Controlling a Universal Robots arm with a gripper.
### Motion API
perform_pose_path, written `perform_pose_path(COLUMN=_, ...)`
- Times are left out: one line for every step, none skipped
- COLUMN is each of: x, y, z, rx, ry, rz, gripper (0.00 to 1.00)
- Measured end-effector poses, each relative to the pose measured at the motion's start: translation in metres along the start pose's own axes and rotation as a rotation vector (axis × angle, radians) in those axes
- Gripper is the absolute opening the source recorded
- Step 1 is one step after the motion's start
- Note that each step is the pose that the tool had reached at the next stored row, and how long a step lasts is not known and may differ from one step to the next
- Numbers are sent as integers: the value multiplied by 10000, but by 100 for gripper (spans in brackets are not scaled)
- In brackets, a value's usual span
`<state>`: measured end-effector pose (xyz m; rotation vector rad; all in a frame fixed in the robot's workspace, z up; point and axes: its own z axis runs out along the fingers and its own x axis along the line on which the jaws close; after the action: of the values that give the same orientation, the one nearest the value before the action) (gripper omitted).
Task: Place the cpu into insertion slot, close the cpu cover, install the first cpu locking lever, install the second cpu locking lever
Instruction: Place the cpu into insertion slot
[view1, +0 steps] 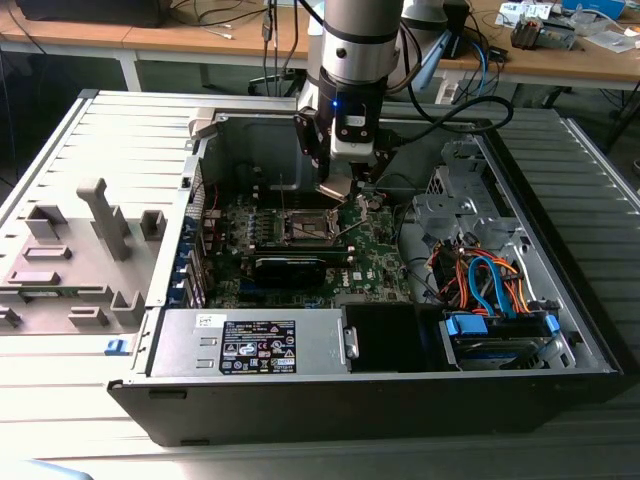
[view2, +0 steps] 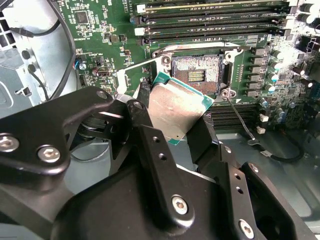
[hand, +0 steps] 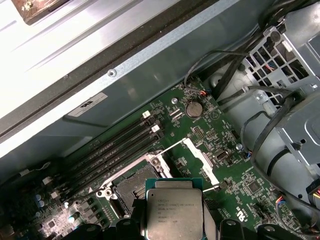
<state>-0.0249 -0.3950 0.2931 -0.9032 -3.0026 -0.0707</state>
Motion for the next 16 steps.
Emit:
perform_pose_path(x=0, y=0, z=0, rx=0, ry=0, rz=7, gripper=55)
perform_pose_path(x=0, y=0, z=0, rx=-1, ry=-1, rz=24, gripper=55)
perform_pose_path(x=0, y=0, z=0, rx=0, ry=-2, rz=38, gripper=55)
perform_pose_path(x=0, y=0, z=0, rx=-1, ry=-2, rz=49, gripper=55)
perform_pose_path(x=0, y=0, z=0, rx=-1, ry=-2, rz=56, gripper=55)
perform_pose_path(x=0, y=0, z=0, rx=-1, ry=-3, rz=64, gripper=55)
perform_pose_path(x=0, y=0, z=0, rx=-1, ry=-3, rz=72, gripper=55)
perform_pose_path(x=0, y=0, z=0, rx=-1, ry=-4, rz=83, gripper=55)
perform_pose_path(x=0, y=0, z=0, rx=-2, ry=-4, rz=92, gripper=55)
perform_pose_path(x=0, y=0, z=0, rx=-2, ry=-4, rz=105, gripper=55)
perform_pose_path(x=0, y=0, z=0, rx=-2, ry=-4, rz=114, gripper=55)
perform_pose_path(x=0, y=0, z=0, rx=-2, ry=-5, rz=126, gripper=55)
perform_pose_path(x=0, y=0, z=0, rx=-3, ry=-5, rz=135, gripper=55)
perform_pose_path(x=0, y=0, z=0, rx=-3, ry=-6, rz=149, gripper=55)
perform_pose_path(x=0, y=0, z=0, rx=-3, ry=-7, rz=160, gripper=55)
perform_pose_path(x=0, y=0, z=0, rx=-3, ry=-7, rz=169, gripper=55)
